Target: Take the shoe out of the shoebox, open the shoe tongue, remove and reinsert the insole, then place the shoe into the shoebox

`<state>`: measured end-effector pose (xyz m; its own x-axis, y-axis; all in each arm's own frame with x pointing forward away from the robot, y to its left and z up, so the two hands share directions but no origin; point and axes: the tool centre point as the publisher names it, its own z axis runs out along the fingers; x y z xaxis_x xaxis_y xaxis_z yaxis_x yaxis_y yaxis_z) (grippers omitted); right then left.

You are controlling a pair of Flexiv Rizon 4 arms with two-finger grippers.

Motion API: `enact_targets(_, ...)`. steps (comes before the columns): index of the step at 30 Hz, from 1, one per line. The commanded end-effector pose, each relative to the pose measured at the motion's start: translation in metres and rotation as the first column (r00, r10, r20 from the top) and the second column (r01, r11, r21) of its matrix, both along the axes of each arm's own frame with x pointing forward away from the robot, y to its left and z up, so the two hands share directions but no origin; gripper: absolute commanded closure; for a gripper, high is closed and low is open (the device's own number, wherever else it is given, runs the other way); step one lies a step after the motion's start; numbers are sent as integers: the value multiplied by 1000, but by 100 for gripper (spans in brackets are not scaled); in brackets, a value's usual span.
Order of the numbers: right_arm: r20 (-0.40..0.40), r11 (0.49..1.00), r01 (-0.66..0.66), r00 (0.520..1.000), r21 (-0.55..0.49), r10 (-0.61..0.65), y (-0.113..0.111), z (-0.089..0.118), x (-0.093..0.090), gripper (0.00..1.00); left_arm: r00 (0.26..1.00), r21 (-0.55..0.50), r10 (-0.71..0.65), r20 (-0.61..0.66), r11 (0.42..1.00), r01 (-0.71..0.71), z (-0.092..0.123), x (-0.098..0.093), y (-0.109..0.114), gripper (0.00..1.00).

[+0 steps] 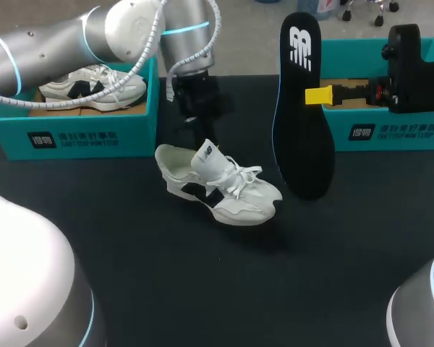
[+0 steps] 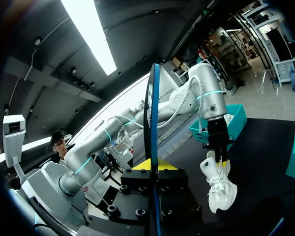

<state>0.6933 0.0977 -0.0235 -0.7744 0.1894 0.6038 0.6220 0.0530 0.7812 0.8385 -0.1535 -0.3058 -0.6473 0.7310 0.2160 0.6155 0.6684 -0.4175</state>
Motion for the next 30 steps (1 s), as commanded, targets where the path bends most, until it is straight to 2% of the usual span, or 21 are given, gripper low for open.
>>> enact_targets(1,0,1000,-2,1000,-1,2,2,-1,2,100,745,147,-620,-248,736,661,6,1,-5,100)
enact_targets(4,0,1000,-2,1000,-1,2,2,-1,2,100,670,143,-703,-239,657,740,7,-1,-5,100)
enact_targets(7,0,1000,-2,1000,-1,2,2,-1,2,100,634,162,-736,-237,614,773,6,-1,-5,100)
enact_targets(9,0,1000,-2,1000,-1,2,2,-1,2,100,655,161,-724,-216,635,755,7,-2,-6,100)
enact_targets(19,0,1000,-2,1000,-1,2,2,-1,2,100,655,161,-724,-216,635,755,7,-2,-6,100)
enact_targets(20,0,1000,-2,1000,-1,2,2,-1,2,100,639,166,-740,-210,617,769,7,-3,-8,100)
enact_targets(23,0,1000,-2,1000,-1,2,2,-1,2,100,637,164,-743,-204,616,771,6,-3,-11,100)
enact_targets(30,0,1000,-2,1000,-1,2,2,-1,2,100,668,188,-725,-169,641,744,4,-1,-12,100)
